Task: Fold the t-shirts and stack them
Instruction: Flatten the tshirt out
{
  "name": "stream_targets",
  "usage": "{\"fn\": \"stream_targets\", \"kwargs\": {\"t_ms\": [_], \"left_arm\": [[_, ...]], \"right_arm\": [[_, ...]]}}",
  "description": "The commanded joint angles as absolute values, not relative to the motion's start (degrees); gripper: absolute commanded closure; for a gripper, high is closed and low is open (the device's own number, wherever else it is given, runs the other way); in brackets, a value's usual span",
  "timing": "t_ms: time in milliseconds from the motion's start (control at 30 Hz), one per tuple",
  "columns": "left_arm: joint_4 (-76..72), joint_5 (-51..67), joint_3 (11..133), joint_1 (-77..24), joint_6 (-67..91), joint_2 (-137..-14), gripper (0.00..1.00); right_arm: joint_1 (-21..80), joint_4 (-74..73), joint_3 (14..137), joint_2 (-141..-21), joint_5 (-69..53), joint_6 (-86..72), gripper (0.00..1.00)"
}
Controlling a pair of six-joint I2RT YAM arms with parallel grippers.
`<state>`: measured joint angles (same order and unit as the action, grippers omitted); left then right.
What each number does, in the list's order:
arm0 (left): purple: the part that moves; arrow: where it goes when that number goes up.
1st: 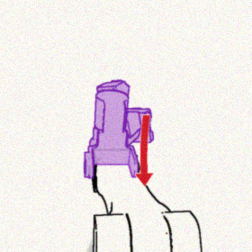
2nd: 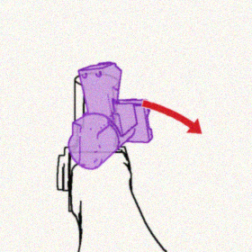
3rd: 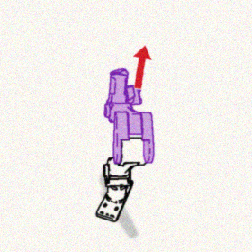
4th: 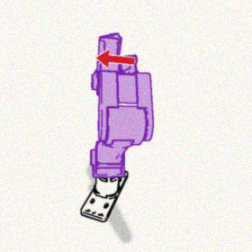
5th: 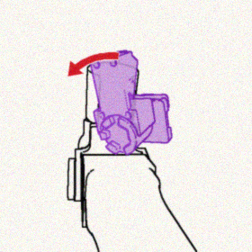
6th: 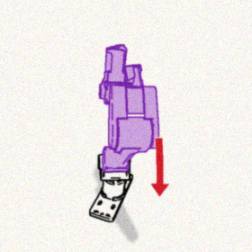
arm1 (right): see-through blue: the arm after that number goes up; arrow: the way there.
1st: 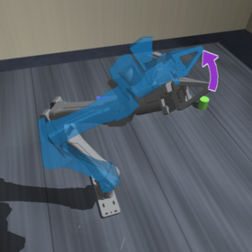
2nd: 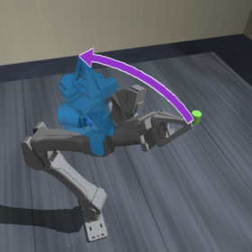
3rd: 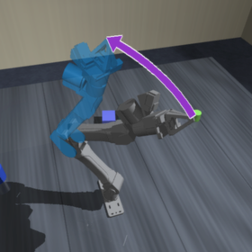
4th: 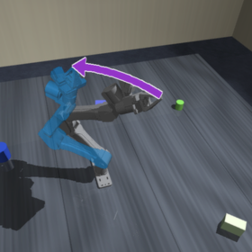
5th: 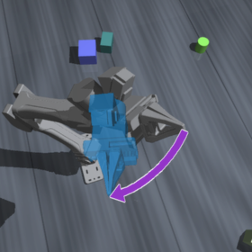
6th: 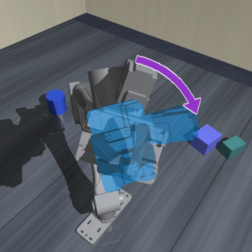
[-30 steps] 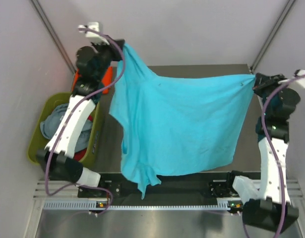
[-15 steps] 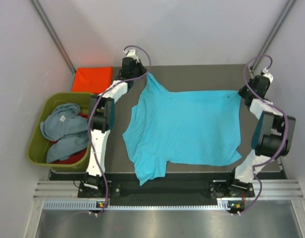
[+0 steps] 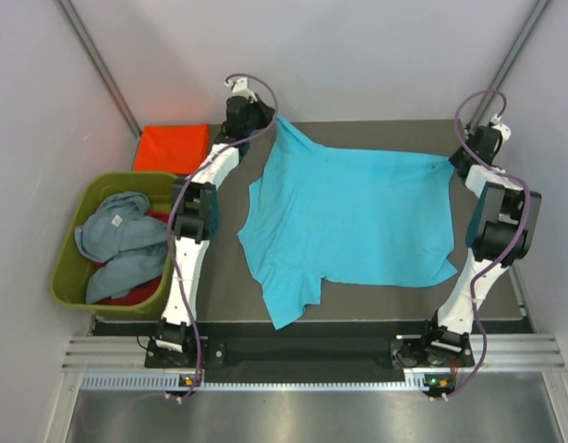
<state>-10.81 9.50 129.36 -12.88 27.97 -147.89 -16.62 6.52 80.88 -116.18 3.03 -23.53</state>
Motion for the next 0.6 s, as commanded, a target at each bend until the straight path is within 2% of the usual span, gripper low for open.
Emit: {"fn": "stream_targets", "kwargs": {"t_ms": [0,400,467,500,533,567], "left_arm": [[-17.66,7.74,135.78,-12.04,28.21,-150.20,1.00],[-19.34,6.33,138.52,-11.69,26.10,-152.49,1.00],[-17.41,5.10,138.78,-11.51,25.14,-152.14,0.84],[-16.18,3.27,139.04,-11.43,24.70,-151.88,0.71],[-14.78,2.38,139.22,-11.43,24.18,-151.27,0.53],[-12.16,1.68,139.57,-11.43,23.21,-150.82,0.44]], "right_arm": [[-17.40,7.56,85.60,-118.21,4.75,-23.55,1.00],[-16.52,-1.04,95.79,-125.94,2.99,-23.64,1.00],[-16.52,-4.72,97.64,-126.99,3.25,-23.38,0.96],[-16.52,-6.57,100.34,-127.61,4.04,-23.47,0.92],[-16.52,-8.85,102.20,-128.23,4.65,-23.29,0.82],[-16.52,-13.49,104.22,-129.36,5.09,-23.03,0.77]]}}
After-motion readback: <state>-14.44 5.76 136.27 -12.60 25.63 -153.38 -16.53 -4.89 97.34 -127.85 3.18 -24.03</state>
